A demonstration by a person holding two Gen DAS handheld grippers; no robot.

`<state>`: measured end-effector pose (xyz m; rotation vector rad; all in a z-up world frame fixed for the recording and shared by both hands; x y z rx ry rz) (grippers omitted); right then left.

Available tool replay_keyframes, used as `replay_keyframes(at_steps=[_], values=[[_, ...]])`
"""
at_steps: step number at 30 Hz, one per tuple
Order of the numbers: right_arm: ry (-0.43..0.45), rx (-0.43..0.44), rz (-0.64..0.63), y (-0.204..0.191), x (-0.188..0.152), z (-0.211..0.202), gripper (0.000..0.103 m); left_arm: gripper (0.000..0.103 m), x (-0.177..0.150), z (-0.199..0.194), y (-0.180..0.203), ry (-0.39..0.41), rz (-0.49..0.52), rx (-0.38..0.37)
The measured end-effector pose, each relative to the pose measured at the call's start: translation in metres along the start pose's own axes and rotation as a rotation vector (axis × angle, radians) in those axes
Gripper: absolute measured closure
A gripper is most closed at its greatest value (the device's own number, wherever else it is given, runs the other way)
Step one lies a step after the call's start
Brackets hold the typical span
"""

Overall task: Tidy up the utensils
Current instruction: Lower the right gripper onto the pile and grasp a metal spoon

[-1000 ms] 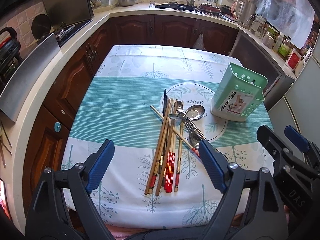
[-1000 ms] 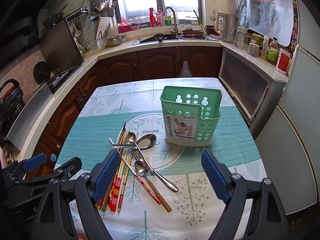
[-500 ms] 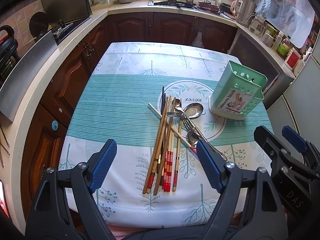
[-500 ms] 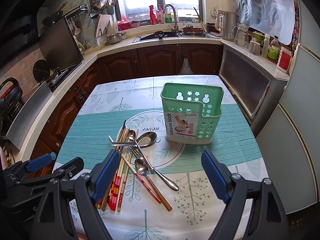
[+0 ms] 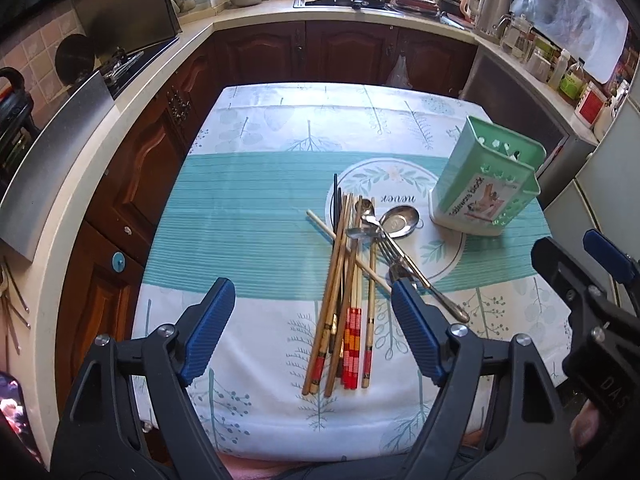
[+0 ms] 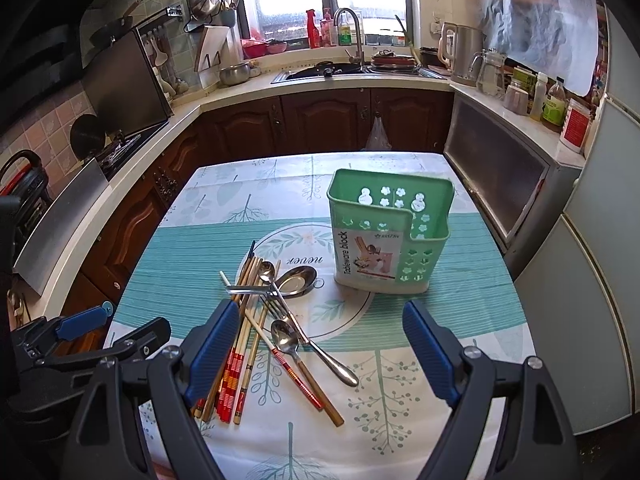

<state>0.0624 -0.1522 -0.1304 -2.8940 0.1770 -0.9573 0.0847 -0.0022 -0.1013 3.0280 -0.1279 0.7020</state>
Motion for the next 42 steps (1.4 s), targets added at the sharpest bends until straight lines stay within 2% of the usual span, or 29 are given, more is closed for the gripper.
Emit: replay_keyframes(at_steps=[3, 8, 13, 18, 24, 27, 29, 32, 35, 38, 42], values=[[0.015, -0.007, -0.033, -0.001, 0.007, -0.001, 0.019, 0.024, 0.012, -0.004, -0.008, 0.030, 0.003, -0.011], [0.018, 0.004, -0.096, -0.002, 0.025, -0.001, 0.019, 0.024, 0.039, -0.015, -0.024, 0.077, 0.054, 0.048], [-0.078, 0.137, -0.074, 0.002, 0.047, 0.007, 0.019, 0.024, 0.060, -0.012, -0.039, 0.019, 0.041, -0.045], [-0.101, 0.142, -0.110, 0.000, 0.067, 0.007, 0.019, 0.024, 0.074, -0.003, -0.041, -0.007, 0.075, -0.060], [-0.167, 0.160, -0.177, -0.013, 0.071, 0.022, 0.022, 0.025, 0.070, 0.024, -0.012, -0.078, 0.171, -0.108], [-0.220, 0.157, -0.212, -0.017, 0.063, 0.040, 0.032, 0.032, 0.066, 0.034, 0.004, -0.079, 0.235, -0.120], [-0.271, 0.173, -0.227, -0.020, 0.054, 0.055, 0.046, 0.039, 0.064, 0.043, 0.014, -0.095, 0.268, -0.134], [-0.355, 0.204, -0.226, -0.021, 0.042, 0.077, 0.062, 0.049, 0.066, 0.059, 0.022, -0.126, 0.291, -0.153], [-0.427, 0.236, -0.234, -0.024, 0.034, 0.101, 0.072, 0.055, 0.071, 0.072, 0.024, -0.147, 0.293, -0.165], [-0.480, 0.235, -0.262, -0.031, 0.026, 0.125, 0.074, 0.059, 0.075, 0.083, 0.022, -0.166, 0.288, -0.167], [-0.539, 0.218, -0.288, -0.039, 0.019, 0.156, 0.075, 0.059, 0.078, 0.100, 0.016, -0.207, 0.258, -0.170]])
Point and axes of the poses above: each gripper's, at about its wrist camera, not at the fingertips, and z roughly the way its jaws point, y to its right, x to its top, the point moved 7 cm from there along z, roughly the way its jaws point, and after that the axes turned 7 degrees about -y, right-handed, at the moved point
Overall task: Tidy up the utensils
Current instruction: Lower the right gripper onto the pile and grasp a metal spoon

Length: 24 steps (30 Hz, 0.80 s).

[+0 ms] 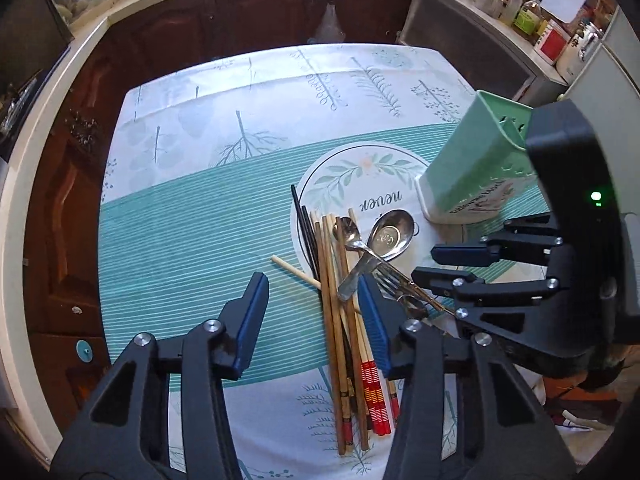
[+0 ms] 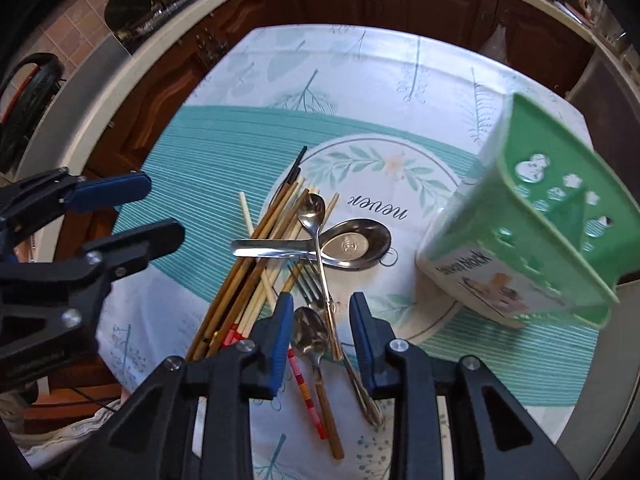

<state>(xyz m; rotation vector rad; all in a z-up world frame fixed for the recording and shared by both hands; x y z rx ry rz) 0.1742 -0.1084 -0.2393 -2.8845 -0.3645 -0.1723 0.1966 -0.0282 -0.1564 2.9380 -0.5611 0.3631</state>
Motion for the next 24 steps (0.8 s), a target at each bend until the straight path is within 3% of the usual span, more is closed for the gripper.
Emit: replay_keyframes(at_steps=[4, 15, 17, 24], values=[[-0.051, 0.002, 0.012, 0.003, 0.010, 0.024, 0.084, 0.059, -0.001, 0.009, -0.007, -0.014, -0.014, -0.003], [-0.104, -0.004, 0.025, 0.005, 0.027, 0.051, 0.085, 0.059, -0.005, 0.017, -0.017, -0.027, -0.046, -0.028], [-0.112, 0.001, 0.026, 0.005, 0.030, 0.057, 0.091, 0.059, -0.006, 0.017, -0.017, -0.027, -0.048, -0.031], [-0.134, 0.041, 0.023, 0.003, 0.031, 0.064, 0.096, 0.059, -0.006, 0.017, -0.017, -0.030, -0.049, -0.034]])
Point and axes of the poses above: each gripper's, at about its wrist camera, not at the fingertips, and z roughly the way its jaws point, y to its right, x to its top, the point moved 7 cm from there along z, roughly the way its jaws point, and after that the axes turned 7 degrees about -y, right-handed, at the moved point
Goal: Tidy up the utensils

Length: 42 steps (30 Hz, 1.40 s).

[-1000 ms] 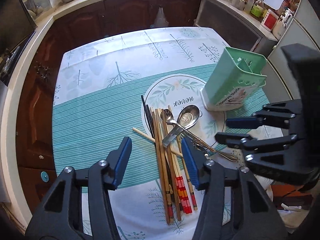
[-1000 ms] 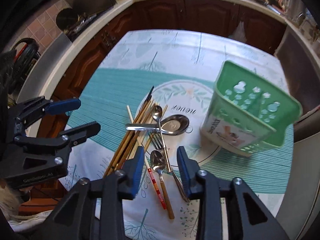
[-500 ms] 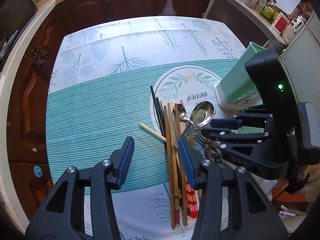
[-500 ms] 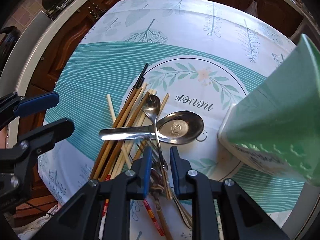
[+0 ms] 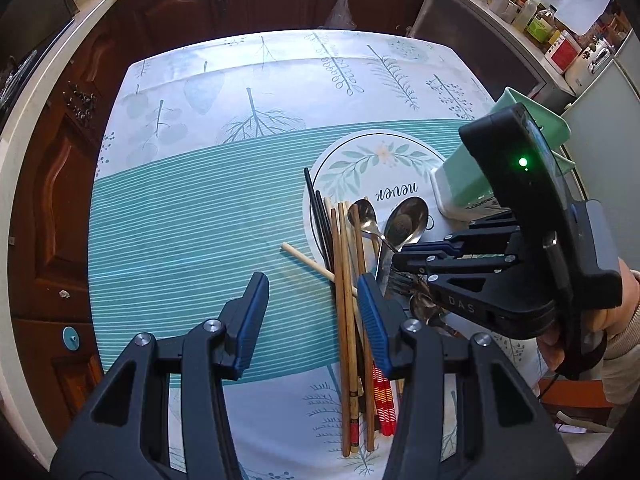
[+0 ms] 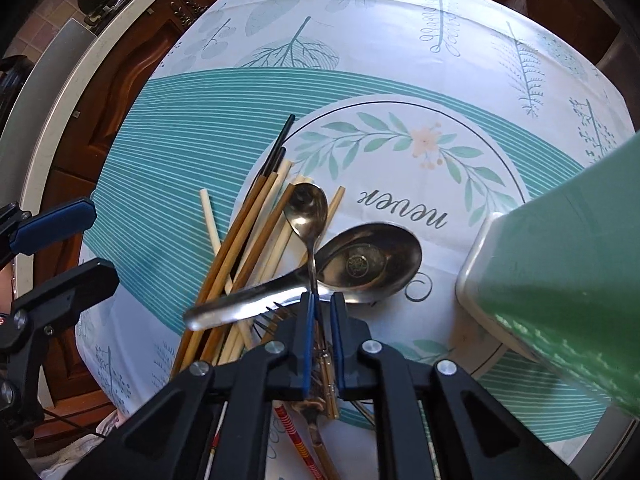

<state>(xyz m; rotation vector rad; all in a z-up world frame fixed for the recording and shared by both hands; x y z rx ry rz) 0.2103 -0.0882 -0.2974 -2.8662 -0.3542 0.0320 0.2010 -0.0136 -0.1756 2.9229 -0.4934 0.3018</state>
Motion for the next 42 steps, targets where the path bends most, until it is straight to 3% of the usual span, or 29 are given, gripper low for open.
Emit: replay_keyframes(at_steps=[12, 17, 20, 28, 33, 42], values=[[-0.006, 0.025, 0.009, -0.006, 0.001, 0.004, 0.099, 0.059, -0.001, -0.003, 0.006, 0.004, 0.022, 0.010], [0.048, 0.022, 0.010, -0.001, -0.012, -0.019, 0.099, 0.060, 0.002, -0.005, 0.014, 0.007, 0.057, 0.021], [0.097, 0.049, 0.004, -0.002, -0.023, -0.042, 0.099, 0.067, 0.007, -0.005, 0.024, 0.004, 0.106, 0.029], [0.287, 0.101, -0.025, -0.005, -0.057, -0.131, 0.099, 0.068, 0.033, 0.013, 0.071, -0.041, 0.367, 0.045], [0.417, 0.117, 0.006, 0.007, -0.068, -0.185, 0.100, 0.068, 0.053, 0.045, 0.092, -0.110, 0.461, 0.047], [0.584, 0.163, 0.159, 0.062, -0.076, -0.231, 0.100, 0.068, 0.078, 0.085, 0.099, -0.201, 0.434, -0.028]])
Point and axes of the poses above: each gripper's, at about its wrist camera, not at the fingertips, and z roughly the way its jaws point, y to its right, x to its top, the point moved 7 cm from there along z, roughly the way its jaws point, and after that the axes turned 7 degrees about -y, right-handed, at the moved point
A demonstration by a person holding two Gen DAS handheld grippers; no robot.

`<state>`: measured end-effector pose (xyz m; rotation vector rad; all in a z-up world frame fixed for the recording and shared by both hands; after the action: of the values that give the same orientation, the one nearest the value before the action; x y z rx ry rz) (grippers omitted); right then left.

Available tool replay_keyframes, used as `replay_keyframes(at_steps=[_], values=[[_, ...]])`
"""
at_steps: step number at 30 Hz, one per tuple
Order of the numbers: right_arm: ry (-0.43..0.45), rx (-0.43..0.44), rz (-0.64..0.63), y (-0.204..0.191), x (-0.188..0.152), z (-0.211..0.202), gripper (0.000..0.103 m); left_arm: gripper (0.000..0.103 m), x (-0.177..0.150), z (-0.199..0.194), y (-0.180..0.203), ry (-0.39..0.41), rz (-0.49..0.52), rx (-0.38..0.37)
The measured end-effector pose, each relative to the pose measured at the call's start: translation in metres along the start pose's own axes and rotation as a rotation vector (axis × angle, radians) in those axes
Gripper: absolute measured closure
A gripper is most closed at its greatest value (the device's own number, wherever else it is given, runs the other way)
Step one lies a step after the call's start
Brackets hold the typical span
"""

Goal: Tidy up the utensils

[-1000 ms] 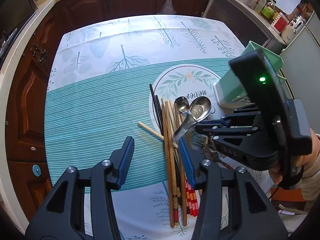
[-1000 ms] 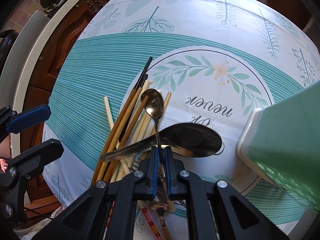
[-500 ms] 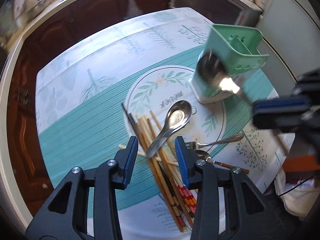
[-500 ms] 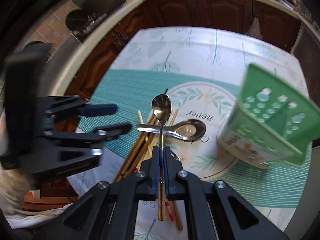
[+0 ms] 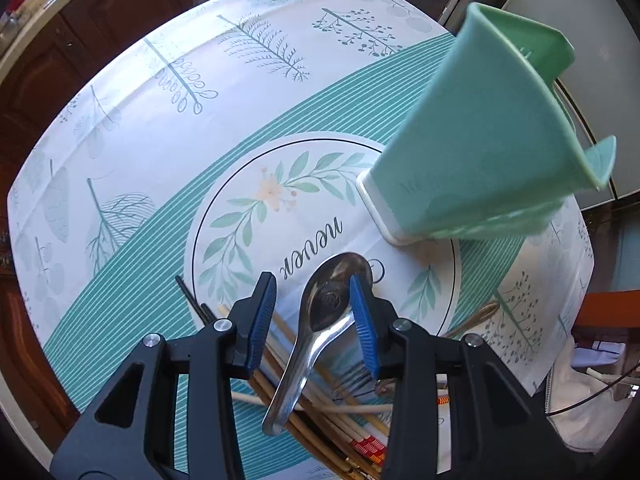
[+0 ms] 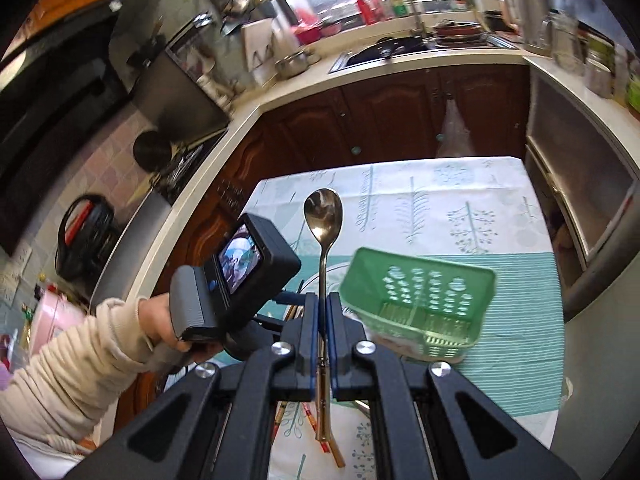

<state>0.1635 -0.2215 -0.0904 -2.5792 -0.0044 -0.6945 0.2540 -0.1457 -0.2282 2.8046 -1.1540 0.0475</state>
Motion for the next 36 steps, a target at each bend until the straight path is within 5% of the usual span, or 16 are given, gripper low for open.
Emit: replay_keyframes(at_steps=[10, 16, 20, 29, 36], values=[[0.015, 0.061, 0.149, 0.048, 0.009, 0.002, 0.099, 0.068, 0.003, 0.023, 0.002, -0.063, 0.052, -0.041], [-0.002, 0.082, 0.156, 0.051, 0.006, 0.009, 0.099, 0.094, 0.005, 0.035, 0.012, -0.106, 0.098, -0.071], [-0.012, 0.084, 0.177, 0.056, 0.003, 0.011, 0.099, 0.102, 0.003, 0.036, 0.014, -0.097, 0.090, -0.054], [-0.001, 0.063, 0.217, 0.072, -0.007, 0.015, 0.099, 0.103, -0.010, -0.010, 0.001, 0.097, -0.076, 0.030], [0.110, -0.030, 0.205, 0.079, -0.007, 0.008, 0.099, 0.103, -0.037, -0.064, -0.001, 0.277, -0.164, 0.114]])
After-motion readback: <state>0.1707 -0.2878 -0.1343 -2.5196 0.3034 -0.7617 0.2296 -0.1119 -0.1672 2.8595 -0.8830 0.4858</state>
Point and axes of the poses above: each gripper's, at about its wrist camera, not at the fingertips, and z roughly the way its jaws point, y to its right, x to its top, the point moved 7 cm from there along z, roughly the way its jaws point, and after that the axes turned 7 degrees about -y, right-handed, at the moved point
